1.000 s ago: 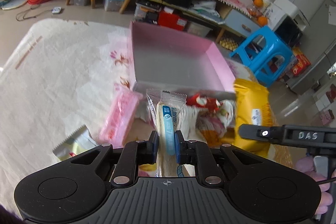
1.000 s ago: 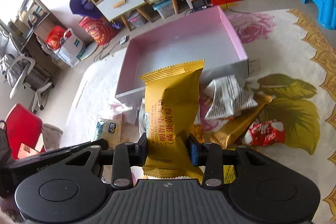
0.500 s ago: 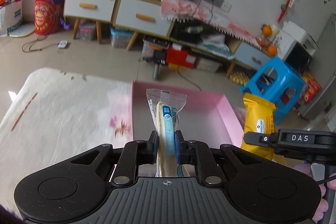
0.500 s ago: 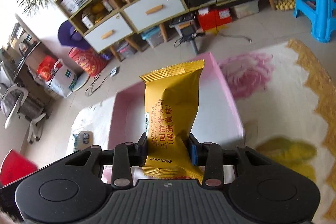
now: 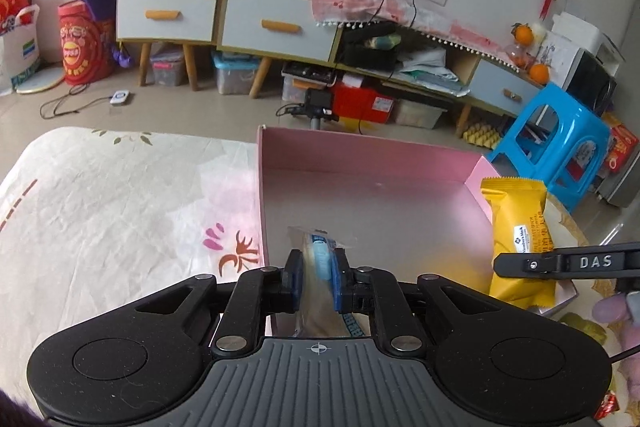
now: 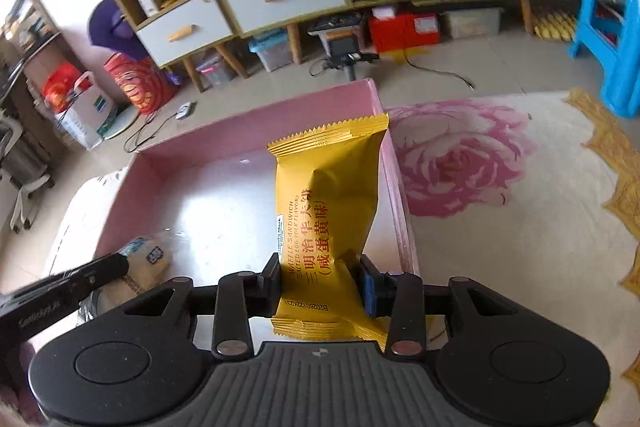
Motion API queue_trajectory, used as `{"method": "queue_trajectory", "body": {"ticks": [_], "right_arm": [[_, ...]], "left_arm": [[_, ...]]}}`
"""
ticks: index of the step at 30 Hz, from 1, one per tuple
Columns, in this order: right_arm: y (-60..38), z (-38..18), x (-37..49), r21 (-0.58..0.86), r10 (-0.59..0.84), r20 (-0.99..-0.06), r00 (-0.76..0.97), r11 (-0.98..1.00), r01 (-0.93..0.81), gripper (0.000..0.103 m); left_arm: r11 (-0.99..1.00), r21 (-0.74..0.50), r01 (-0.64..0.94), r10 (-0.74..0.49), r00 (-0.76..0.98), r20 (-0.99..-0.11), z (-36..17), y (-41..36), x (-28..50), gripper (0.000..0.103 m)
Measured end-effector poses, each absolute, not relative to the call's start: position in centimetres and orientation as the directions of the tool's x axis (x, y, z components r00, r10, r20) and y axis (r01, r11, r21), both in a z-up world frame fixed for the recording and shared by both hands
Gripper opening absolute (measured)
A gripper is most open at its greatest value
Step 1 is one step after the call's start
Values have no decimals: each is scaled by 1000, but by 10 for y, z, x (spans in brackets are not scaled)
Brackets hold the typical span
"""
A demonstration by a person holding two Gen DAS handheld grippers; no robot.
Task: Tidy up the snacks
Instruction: 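Carry both snacks into the pink box and open both tools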
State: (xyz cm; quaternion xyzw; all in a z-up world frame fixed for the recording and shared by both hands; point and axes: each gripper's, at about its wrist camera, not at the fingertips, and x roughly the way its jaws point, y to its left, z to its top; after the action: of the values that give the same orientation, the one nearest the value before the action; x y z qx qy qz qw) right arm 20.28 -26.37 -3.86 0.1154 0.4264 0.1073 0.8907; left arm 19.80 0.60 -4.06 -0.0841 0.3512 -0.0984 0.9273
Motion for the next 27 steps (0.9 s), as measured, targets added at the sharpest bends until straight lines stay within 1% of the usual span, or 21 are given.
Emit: {"method": "queue_trajectory", "body": {"ticks": [7, 9, 10, 12, 13, 14, 15, 16, 17, 18, 20, 23, 27], "right_arm": [[-263, -39, 202, 305, 306, -740, 600, 946, -106, 29], [-263, -39, 203, 309, 312, -741, 594, 945, -111, 33], [-263, -39, 204, 308, 309, -743, 594, 945, -107, 34], [-263, -37, 203, 306, 304, -742, 597, 947, -101, 54], [-263, -35, 202, 305, 305, -738, 602, 946, -104, 56], [-262, -32, 201, 305, 307, -736, 603, 946, -110, 59], [-261, -31, 199, 300, 302, -738, 604, 948, -108, 63], [-260, -28, 198, 295, 298, -738, 606, 949, -107, 64], [-259, -25, 195, 286, 288, -740, 608, 953, -103, 67], [-258, -22, 192, 275, 277, -741, 612, 956, -100, 70], [-256, -15, 185, 256, 259, -738, 623, 962, -97, 73], [-256, -1, 171, 253, 252, -726, 640, 963, -93, 78], [-257, 16, 151, 243, 238, -717, 656, 966, -85, 82]], "left_arm": [[966, -221, 133, -245, 747, -619, -44, 4, 195, 12], [964, -224, 142, -254, 742, -620, -43, 4, 197, 14], [963, -228, 146, -259, 738, -622, -43, 3, 196, 16], [961, -232, 151, -267, 729, -630, -41, 3, 196, 24], [959, -236, 158, -275, 725, -631, -40, 3, 196, 34], [957, -240, 164, -281, 723, -630, -37, 3, 194, 49], [954, -246, 174, -293, 725, -623, -35, 3, 192, 53], [950, -251, 183, -303, 723, -620, -32, 3, 189, 63], [949, -251, 190, -308, 721, -620, -30, 2, 186, 70], [949, -249, 194, -310, 721, -620, -26, 2, 183, 72], [949, -247, 199, -312, 720, -620, -19, 2, 175, 84], [948, -250, 196, -313, 717, -623, -8, 5, 163, 88], [950, -252, 185, -307, 710, -633, 8, 14, 147, 91]]}}
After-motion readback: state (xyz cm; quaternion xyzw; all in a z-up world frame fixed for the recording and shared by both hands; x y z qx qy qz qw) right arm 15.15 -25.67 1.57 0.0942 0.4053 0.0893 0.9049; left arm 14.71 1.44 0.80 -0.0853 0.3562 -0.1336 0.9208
